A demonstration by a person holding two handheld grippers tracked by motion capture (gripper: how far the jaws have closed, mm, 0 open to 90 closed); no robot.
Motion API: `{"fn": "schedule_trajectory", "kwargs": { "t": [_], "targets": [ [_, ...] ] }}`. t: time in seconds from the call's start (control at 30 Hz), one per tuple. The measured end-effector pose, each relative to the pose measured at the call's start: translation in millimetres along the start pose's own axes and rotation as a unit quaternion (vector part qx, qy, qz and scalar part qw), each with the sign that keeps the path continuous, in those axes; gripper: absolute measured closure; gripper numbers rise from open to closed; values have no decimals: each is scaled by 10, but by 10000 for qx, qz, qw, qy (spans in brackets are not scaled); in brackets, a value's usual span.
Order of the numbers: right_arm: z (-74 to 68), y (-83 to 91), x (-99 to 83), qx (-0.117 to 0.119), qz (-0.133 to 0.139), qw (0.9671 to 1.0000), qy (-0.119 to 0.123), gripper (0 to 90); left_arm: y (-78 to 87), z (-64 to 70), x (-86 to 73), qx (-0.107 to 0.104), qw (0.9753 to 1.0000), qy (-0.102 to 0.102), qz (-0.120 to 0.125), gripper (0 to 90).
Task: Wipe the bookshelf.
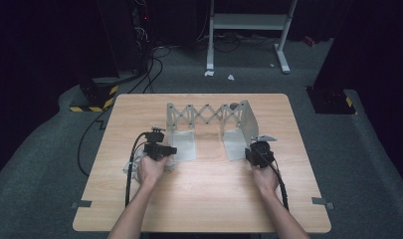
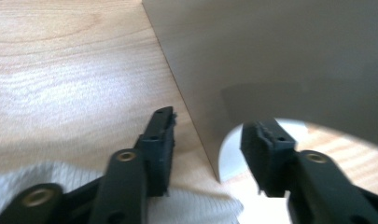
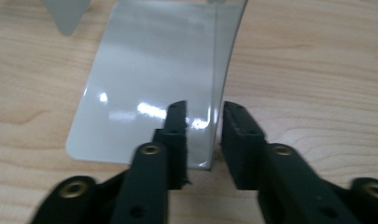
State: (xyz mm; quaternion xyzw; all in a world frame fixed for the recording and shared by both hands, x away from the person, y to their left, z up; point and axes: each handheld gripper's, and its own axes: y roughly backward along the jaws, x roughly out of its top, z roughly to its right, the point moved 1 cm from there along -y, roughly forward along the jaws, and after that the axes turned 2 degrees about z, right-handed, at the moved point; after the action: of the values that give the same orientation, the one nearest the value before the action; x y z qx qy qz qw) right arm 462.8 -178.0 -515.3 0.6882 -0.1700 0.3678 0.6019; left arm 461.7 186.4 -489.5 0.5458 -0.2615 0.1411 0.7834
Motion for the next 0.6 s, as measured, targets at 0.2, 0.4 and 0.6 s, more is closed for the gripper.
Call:
{"fn": "schedule_trajectory", "kwargs": {
  "t": [0.2, 0.4, 0.6],
  "targets": [
    [99, 138, -133, 110, 117, 9998, 118, 570, 318, 5, -157, -131, 9992, -143, 344, 428],
    [327, 360, -302, 131, 293, 9994, 150, 487, 698, -105, -398, 72, 9957, -280, 883, 385],
    [537, 456, -490, -135, 345, 9993, 79, 459, 945, -312, -662, 391, 9905, -194, 1301, 382]
  ]
}}
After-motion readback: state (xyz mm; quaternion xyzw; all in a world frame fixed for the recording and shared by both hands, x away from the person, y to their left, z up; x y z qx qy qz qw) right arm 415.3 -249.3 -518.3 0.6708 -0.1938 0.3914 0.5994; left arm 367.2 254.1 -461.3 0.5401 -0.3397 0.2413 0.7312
